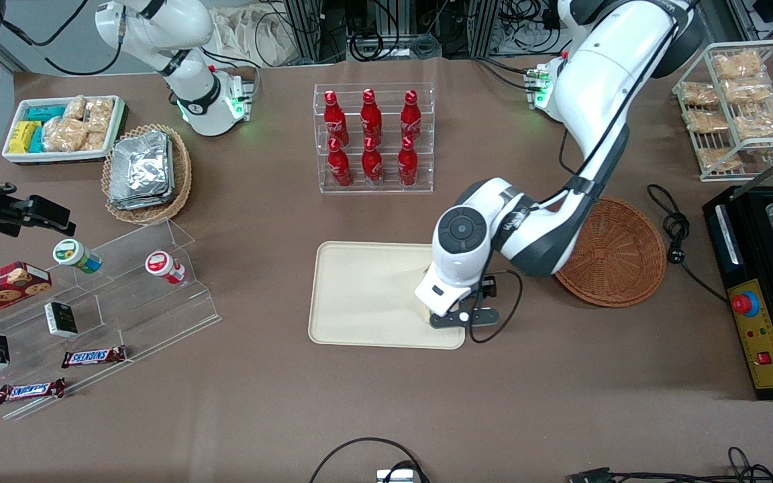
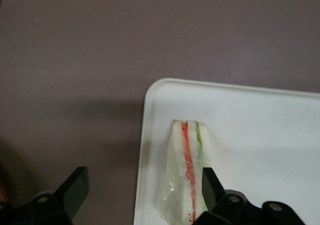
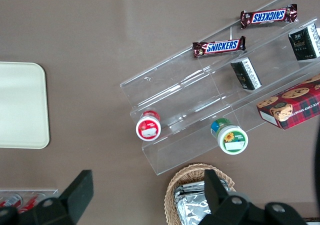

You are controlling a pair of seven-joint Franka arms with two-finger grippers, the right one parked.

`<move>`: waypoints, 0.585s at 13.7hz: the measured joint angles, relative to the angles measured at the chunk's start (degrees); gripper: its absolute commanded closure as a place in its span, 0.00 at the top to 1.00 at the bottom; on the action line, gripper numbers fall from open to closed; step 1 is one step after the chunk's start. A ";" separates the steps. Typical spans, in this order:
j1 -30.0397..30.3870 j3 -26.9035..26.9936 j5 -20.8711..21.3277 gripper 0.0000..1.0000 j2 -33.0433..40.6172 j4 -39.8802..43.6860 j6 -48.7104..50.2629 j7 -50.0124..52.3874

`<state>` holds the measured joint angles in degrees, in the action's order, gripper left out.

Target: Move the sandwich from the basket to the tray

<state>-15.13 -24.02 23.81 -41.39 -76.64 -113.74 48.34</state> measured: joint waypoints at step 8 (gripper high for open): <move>0.06 12.87 -10.92 1.00 11.41 1.21 8.05 -6.75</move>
<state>-15.07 -11.15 12.89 -29.98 -75.43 -105.69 41.59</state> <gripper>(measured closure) 0.000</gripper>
